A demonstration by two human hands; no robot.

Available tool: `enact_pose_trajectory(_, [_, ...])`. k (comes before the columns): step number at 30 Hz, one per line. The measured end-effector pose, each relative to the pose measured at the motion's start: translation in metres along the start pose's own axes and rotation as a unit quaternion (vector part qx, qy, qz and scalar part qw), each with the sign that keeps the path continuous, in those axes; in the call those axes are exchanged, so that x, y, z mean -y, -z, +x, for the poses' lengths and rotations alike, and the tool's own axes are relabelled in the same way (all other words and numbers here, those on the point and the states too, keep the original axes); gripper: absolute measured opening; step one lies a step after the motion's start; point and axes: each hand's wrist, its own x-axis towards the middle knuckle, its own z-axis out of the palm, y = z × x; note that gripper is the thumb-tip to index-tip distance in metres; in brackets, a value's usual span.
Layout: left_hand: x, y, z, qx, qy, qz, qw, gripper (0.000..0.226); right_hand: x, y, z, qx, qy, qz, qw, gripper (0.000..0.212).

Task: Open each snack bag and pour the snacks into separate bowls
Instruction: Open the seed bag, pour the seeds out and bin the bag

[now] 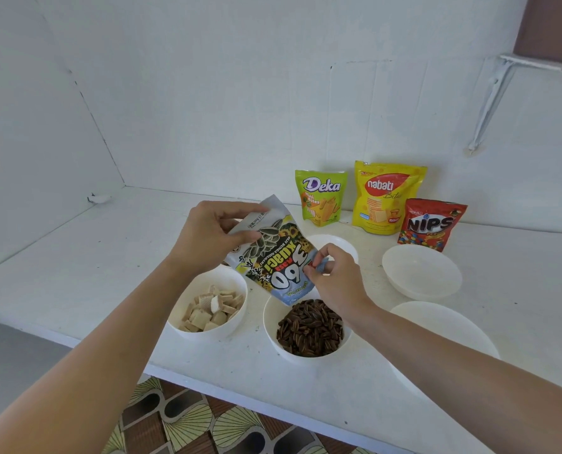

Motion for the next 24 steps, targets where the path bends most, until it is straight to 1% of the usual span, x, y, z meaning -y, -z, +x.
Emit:
enact_pose_trajectory(2, [-0.001, -0.002, 0.001, 0.0, -0.001, 0.001, 1.0, 0.035, -0.002, -0.001, -0.001, 0.003, -0.022, 0.036, 0.999, 0.025])
enact_pose_trajectory(4, [-0.003, -0.002, 0.004, 0.003, 0.011, -0.007, 1.0, 0.032, -0.005, -0.002, -0.002, -0.005, -0.071, 0.113, 0.991, 0.024])
enact_pose_trajectory(5, [-0.002, -0.001, 0.006, 0.012, 0.018, -0.013, 1.0, 0.03, -0.005, -0.001, -0.003, -0.01, -0.095, 0.148, 0.984, 0.026])
enact_pose_trajectory(7, [-0.001, 0.001, 0.007, 0.04, 0.031, -0.016, 0.999, 0.028, -0.007, 0.002, -0.002, -0.018, -0.113, 0.173, 0.978, 0.038])
enact_pose_trajectory(9, [0.0, 0.003, 0.007, 0.068, 0.033, -0.007, 0.997, 0.026, -0.006, 0.005, -0.002, -0.008, -0.108, 0.169, 0.98, 0.053])
enact_pose_trajectory(10, [0.0, 0.003, 0.007, 0.079, 0.029, 0.003, 0.996, 0.026, -0.005, 0.005, -0.002, 0.006, -0.097, 0.16, 0.982, 0.056])
enact_pose_trajectory(12, [-0.001, 0.0, 0.007, 0.097, 0.017, 0.021, 0.995, 0.025, -0.002, 0.004, -0.002, 0.047, -0.065, 0.148, 0.986, 0.056])
enact_pose_trajectory(14, [-0.001, -0.004, 0.008, 0.106, 0.002, 0.029, 0.994, 0.026, 0.003, 0.003, 0.0, 0.089, -0.041, 0.162, 0.982, 0.051])
enact_pose_trajectory(15, [-0.001, -0.007, 0.008, 0.107, -0.007, 0.033, 0.994, 0.026, 0.006, 0.004, -0.001, 0.102, -0.029, 0.168, 0.98, 0.043])
enact_pose_trajectory(17, [-0.003, -0.011, 0.008, 0.11, -0.022, 0.039, 0.993, 0.026, 0.005, 0.005, 0.0, 0.099, -0.004, 0.168, 0.981, 0.029])
enact_pose_trajectory(19, [-0.003, -0.015, 0.008, 0.111, -0.037, 0.045, 0.992, 0.028, 0.002, 0.006, 0.002, 0.087, 0.009, 0.168, 0.982, 0.021])
enact_pose_trajectory(24, [0.001, -0.022, 0.006, 0.097, -0.057, 0.079, 0.99, 0.033, -0.001, 0.006, 0.003, 0.079, 0.018, 0.157, 0.984, 0.014])
